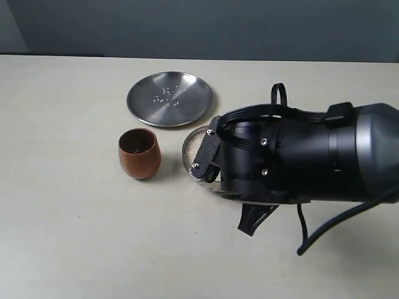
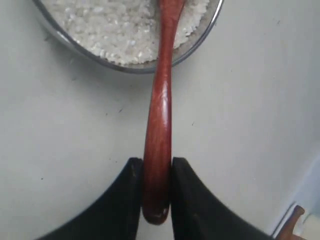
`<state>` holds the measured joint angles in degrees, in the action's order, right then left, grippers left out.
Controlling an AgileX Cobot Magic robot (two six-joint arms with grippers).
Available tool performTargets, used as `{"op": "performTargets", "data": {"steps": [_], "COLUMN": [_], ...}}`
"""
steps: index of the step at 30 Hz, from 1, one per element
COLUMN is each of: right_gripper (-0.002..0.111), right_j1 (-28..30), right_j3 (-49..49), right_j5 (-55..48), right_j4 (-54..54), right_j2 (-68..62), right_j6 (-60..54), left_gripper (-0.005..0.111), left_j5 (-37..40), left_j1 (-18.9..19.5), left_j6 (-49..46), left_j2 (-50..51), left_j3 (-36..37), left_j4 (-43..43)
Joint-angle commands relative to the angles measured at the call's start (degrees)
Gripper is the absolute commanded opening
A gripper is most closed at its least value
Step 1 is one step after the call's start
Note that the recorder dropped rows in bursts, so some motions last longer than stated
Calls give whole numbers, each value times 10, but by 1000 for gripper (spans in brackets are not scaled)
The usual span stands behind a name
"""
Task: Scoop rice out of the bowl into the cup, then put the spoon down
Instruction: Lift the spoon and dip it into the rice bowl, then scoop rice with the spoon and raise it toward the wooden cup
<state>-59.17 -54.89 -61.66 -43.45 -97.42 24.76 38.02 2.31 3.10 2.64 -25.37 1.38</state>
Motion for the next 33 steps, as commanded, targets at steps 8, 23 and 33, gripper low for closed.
{"op": "performTargets", "data": {"steps": [8,23,33], "right_gripper": [-1,-1,-1], "right_j1": [-1,-1,-1], "right_j3": [-4,-4,-3], "right_j5": [5,12,46], "right_j4": [15,30,54], "right_j2": [7,7,42], "right_j6": [55,119,145], "left_gripper": [0,0,0], "left_j5": [-1,-1,-1], "left_j1": [1,1,1], "left_j6": [3,3,3], "left_j2": [3,3,3], "left_j3": [-3,-3,-3], "left_j4": [2,2,2]}}
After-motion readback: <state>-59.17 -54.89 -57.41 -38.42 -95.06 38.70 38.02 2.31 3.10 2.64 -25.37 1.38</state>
